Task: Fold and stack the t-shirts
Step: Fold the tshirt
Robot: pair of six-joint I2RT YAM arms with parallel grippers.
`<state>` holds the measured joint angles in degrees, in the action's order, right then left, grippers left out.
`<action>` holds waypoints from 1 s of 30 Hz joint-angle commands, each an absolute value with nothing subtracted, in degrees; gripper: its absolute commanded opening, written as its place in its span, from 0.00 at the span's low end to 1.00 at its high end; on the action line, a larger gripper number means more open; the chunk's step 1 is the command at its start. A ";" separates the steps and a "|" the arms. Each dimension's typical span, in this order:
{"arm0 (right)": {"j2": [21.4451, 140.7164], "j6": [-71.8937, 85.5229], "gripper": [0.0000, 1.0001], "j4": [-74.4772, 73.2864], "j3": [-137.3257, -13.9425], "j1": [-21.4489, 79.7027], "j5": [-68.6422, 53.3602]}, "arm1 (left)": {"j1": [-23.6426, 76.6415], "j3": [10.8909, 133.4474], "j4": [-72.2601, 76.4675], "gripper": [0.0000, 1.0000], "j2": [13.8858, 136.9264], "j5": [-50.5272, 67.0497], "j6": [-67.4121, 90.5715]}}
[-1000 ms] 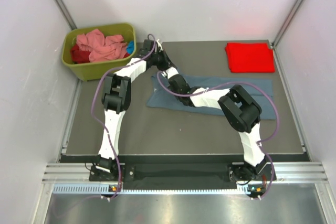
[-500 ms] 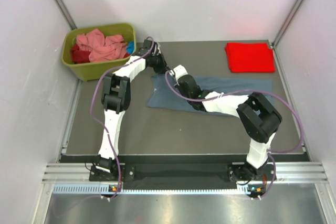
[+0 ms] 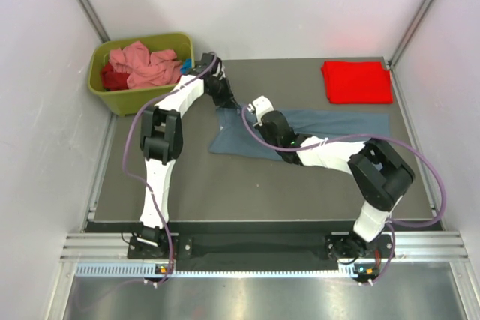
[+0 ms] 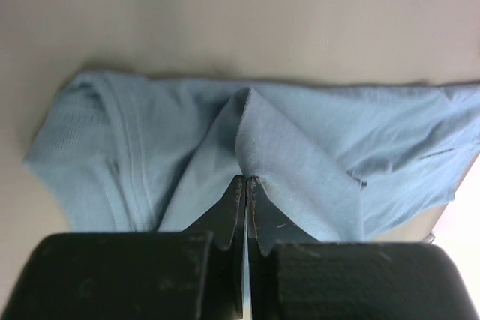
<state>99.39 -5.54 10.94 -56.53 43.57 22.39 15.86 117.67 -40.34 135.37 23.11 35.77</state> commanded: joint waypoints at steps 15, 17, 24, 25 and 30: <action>95.89 -3.87 0.00 9.67 -54.76 43.15 12.04 | 15.12 116.53 -53.96 0.00 128.84 24.52 30.33; 96.06 -3.87 0.00 9.75 -54.58 43.07 11.95 | 15.12 119.86 -57.64 0.00 130.07 23.74 28.84; 95.36 -4.04 0.00 9.05 -53.97 43.15 11.87 | 14.94 122.17 -62.23 0.00 131.66 19.78 26.90; 95.01 -4.04 0.00 8.70 -53.96 43.15 11.78 | 14.94 121.82 -62.14 0.00 131.40 19.25 26.81; 92.99 -3.78 0.00 7.21 -52.91 43.15 11.25 | 14.94 119.45 -61.70 0.00 130.96 19.07 26.54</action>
